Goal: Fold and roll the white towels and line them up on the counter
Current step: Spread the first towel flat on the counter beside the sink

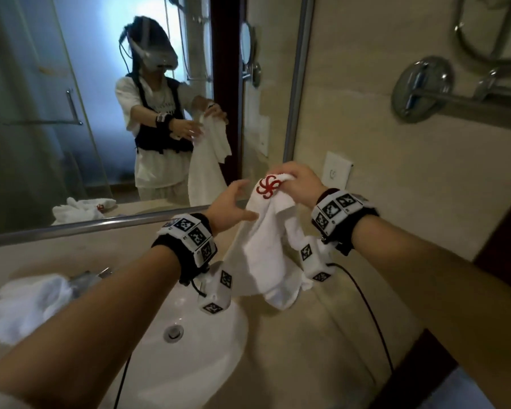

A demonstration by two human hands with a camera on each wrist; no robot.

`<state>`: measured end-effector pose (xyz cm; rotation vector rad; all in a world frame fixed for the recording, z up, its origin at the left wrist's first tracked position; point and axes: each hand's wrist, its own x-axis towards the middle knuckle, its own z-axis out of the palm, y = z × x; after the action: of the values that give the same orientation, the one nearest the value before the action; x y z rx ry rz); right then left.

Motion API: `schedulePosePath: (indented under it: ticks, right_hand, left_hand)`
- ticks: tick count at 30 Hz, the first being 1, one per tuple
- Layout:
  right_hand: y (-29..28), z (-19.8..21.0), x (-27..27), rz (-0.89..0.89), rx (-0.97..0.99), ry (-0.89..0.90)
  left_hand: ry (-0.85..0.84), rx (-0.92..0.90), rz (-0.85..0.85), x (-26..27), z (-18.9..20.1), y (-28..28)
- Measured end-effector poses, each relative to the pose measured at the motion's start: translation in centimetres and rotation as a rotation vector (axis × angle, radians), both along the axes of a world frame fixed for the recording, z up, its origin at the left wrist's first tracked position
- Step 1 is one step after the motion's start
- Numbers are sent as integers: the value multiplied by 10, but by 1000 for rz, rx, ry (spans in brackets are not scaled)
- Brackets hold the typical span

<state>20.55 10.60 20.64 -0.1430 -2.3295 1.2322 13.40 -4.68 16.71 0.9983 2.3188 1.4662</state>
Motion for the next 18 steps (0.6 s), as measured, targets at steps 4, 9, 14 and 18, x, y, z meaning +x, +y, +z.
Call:
schedulePosePath:
  ticks: [4, 9, 14, 18]
  right_hand:
    - [-18, 29, 20, 20, 2, 126]
    - [-23, 34, 42, -293, 6, -47]
    - [-29, 32, 53, -237, -222, -294]
    - [-33, 43, 44, -115, -421, -151]
  left_hand:
    - [33, -17, -149, 24, 24, -14]
    - [163, 90, -24, 38, 41, -21]
    - [226, 152, 52, 47, 62, -22]
    - [194, 100, 42, 56, 69, -21]
